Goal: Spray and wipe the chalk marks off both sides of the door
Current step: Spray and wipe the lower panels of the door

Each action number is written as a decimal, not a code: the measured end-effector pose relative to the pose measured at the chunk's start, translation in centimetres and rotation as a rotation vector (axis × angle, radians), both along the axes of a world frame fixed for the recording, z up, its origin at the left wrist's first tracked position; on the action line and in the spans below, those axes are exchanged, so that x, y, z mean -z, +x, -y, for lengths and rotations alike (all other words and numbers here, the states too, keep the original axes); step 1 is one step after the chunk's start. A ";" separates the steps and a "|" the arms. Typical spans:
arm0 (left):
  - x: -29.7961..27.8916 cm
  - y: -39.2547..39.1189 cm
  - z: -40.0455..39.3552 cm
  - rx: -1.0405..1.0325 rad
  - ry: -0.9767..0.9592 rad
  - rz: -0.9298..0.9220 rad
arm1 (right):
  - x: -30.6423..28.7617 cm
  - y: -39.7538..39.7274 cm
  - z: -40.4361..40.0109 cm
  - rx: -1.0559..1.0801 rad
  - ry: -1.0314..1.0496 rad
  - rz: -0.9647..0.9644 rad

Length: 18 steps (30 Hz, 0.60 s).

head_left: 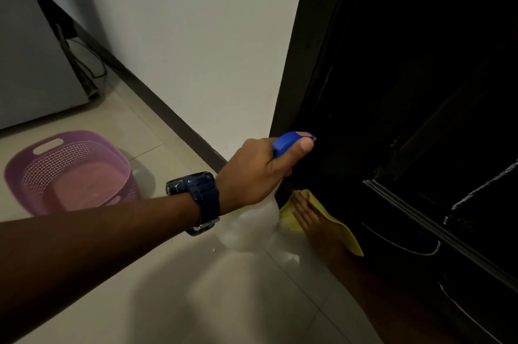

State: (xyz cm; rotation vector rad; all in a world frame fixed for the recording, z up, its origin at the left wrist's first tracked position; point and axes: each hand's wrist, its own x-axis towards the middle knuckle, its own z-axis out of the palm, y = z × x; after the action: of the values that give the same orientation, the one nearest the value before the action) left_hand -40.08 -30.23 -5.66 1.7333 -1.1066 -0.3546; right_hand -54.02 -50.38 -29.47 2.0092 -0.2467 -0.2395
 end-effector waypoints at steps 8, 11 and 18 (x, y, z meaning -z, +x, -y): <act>0.3 -1.2 0.1 0.063 0.075 -0.043 | 0.3 -1.3 1.9 -0.158 0.309 -0.179; -0.2 -1.7 0.3 0.071 0.069 -0.059 | 0.1 -7.1 1.9 -0.093 0.234 -0.122; -0.9 -2.4 -1.3 0.082 0.063 -0.056 | -5.2 -16.4 -0.2 -0.049 0.269 -0.461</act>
State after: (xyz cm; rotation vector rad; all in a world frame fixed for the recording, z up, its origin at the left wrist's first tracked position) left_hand -42.52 -28.97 -4.72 1.7257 -1.1381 -0.4907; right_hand -70.44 -50.23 -24.24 2.1531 0.1338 -0.7241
